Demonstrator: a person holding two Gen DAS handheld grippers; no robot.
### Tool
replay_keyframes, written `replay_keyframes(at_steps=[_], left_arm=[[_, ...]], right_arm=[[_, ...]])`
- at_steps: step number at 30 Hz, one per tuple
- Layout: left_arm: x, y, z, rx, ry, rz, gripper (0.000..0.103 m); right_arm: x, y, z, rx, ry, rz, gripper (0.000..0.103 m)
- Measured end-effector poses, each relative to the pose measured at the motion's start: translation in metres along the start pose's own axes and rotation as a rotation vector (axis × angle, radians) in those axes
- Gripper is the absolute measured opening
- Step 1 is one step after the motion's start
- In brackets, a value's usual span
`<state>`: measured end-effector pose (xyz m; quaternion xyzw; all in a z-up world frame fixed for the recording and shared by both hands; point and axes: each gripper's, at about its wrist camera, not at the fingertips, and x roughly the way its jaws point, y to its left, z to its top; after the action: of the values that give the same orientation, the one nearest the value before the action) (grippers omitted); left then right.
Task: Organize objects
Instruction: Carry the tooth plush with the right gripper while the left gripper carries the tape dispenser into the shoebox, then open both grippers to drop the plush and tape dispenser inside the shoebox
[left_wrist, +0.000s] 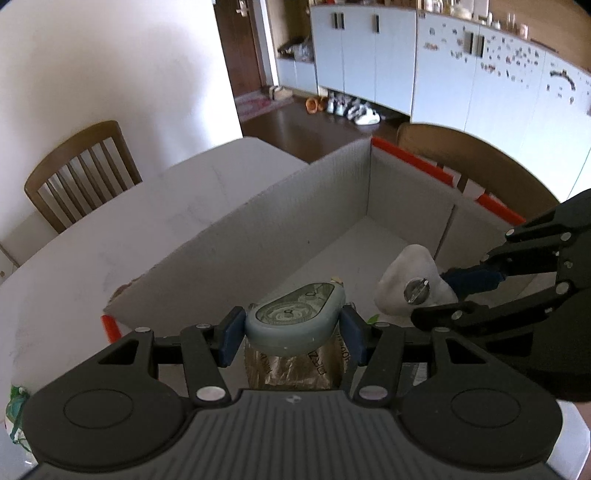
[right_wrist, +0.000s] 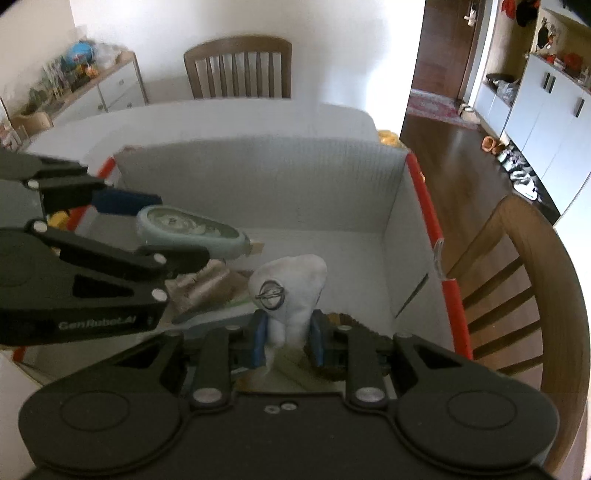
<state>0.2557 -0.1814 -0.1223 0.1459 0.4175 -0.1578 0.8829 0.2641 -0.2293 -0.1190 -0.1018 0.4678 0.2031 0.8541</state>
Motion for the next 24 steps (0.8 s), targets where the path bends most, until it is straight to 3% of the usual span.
replay_keyframes(at_steps=[15, 21, 23, 24], left_arm=[[0.028, 0.007, -0.001, -0.007, 0.123, -0.011, 0.055], [0.027, 0.005, 0.000, -0.004, 0.120, 0.002, 0.055], [0.024, 0.006, 0.000, -0.007, 0.112, -0.004, 0.058], [0.023, 0.006, -0.001, -0.015, 0.111, -0.011, 0.065]], right_arm=[[0.010, -0.009, -0.003, -0.009, 0.030, 0.024, 0.028], [0.007, -0.013, -0.005, -0.009, 0.025, 0.027, 0.033], [0.004, -0.013, -0.005, -0.011, 0.019, 0.031, 0.036], [0.003, -0.015, -0.006, -0.011, 0.016, 0.033, 0.037]])
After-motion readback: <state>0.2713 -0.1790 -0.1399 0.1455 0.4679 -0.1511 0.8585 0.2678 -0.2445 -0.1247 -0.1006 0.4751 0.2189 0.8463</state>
